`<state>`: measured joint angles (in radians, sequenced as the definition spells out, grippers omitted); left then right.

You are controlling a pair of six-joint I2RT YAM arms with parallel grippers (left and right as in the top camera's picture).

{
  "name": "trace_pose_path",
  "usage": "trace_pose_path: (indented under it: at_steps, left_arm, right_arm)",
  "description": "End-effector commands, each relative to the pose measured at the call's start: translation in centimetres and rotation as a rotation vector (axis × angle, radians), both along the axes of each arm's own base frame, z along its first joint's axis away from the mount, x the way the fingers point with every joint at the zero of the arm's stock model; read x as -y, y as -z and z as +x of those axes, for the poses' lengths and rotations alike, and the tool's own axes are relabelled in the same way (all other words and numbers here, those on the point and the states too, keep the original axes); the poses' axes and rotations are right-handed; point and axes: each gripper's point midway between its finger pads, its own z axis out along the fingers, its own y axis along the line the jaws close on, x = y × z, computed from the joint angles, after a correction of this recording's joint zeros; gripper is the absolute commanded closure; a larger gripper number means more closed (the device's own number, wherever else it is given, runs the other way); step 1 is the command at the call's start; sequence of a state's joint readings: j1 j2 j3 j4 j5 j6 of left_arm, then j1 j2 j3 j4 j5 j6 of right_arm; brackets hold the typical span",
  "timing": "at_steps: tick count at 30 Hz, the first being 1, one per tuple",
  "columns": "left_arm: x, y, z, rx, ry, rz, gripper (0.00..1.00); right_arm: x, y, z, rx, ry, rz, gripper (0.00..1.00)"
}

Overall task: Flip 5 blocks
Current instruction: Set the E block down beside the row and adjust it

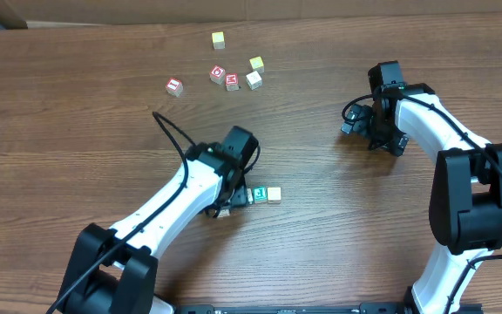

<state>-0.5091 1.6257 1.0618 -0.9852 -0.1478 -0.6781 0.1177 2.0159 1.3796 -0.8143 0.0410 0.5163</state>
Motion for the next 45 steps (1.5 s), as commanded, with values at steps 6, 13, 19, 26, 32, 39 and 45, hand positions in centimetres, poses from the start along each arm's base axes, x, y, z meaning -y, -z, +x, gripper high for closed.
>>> trace_pose_path:
  at_steps: [6,13,19,26,32,39,45]
  left_arm:
    - [0.1,-5.6,3.3,0.077,-0.008,-0.008,0.31]
    - [-1.3,-6.2,3.2,0.05,-0.051,-0.002,0.96]
    - [-2.6,-3.8,1.0,-0.027,-0.053,0.052,0.96]
    - [-2.5,0.5,-3.4,-0.18,-0.057,0.005,0.96]
    - [-1.9,3.4,-4.6,-0.193,-0.059,-0.059,0.96]
    - [-1.6,4.2,-3.6,-0.14,-0.055,-0.074,0.95]
    - [-0.9,4.2,-2.1,-0.078,-0.051,-0.102,0.93]
  right_arm:
    - [0.2,0.0,-0.1,0.001,0.003,-0.01,0.0]
    - [0.2,0.0,-0.1,0.001,0.003,-0.01,0.0]
    - [0.2,0.0,-0.1,0.001,0.003,-0.01,0.0]
    - [0.2,0.0,-0.1,0.001,0.003,-0.01,0.0]
    - [0.2,0.0,-0.1,0.001,0.003,-0.01,0.0]
    - [0.2,0.0,-0.1,0.001,0.003,-0.01,0.0]
    - [0.2,0.0,-0.1,0.001,0.003,-0.01,0.0]
